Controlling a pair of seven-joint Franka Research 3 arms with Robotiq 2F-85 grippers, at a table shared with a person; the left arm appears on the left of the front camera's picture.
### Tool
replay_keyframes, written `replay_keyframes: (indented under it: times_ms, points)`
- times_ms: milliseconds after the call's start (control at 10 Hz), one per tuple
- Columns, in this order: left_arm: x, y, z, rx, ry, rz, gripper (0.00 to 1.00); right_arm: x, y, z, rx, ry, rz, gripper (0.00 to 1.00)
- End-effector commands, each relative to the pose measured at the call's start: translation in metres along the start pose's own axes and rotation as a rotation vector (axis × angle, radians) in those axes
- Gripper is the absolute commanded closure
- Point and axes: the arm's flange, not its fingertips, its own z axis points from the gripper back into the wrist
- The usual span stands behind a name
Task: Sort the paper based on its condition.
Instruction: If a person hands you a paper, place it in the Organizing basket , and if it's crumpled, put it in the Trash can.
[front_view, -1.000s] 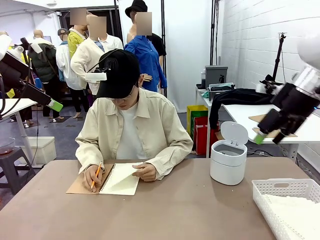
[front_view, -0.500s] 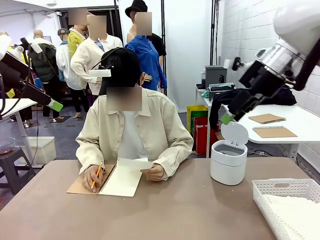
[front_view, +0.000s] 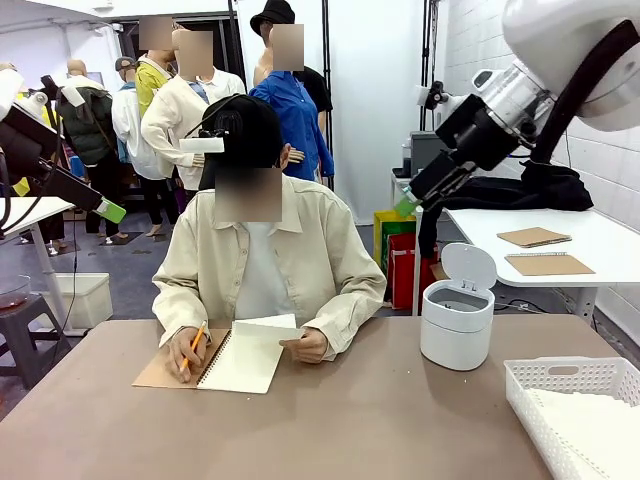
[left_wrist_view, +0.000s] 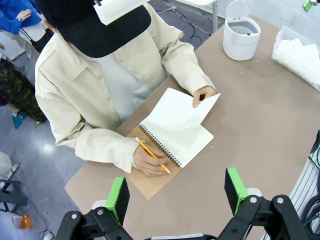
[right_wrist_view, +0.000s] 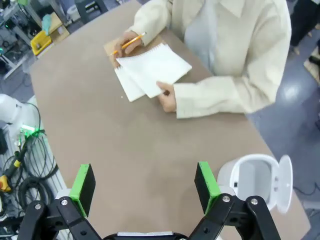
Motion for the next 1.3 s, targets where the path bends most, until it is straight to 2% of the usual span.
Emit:
replay_keyframes:
  times_ms: [0, 300, 600, 1200]
  points:
    - [0.0, 0.0, 0.0, 0.0, 0.0, 0.002, 0.0, 0.012, 0.001, -0.007, 0.013, -0.06, 0.042, 0.0]
    - [0.0, 0.0, 0.0, 0.0, 0.0, 0.002, 0.0, 0.025, 0.01, -0.02, -0.054, -0.121, 0.047, 0.0]
    - [0.0, 0.0, 0.0, 0.0, 0.0, 0.002, 0.0, 0.035, 0.019, -0.03, 0.003, -0.107, 0.074, 0.0]
    - [0.0, 0.0, 0.0, 0.0, 0.0, 0.002, 0.0, 0.032, 0.025, -0.028, -0.017, -0.076, 0.05, 0.0]
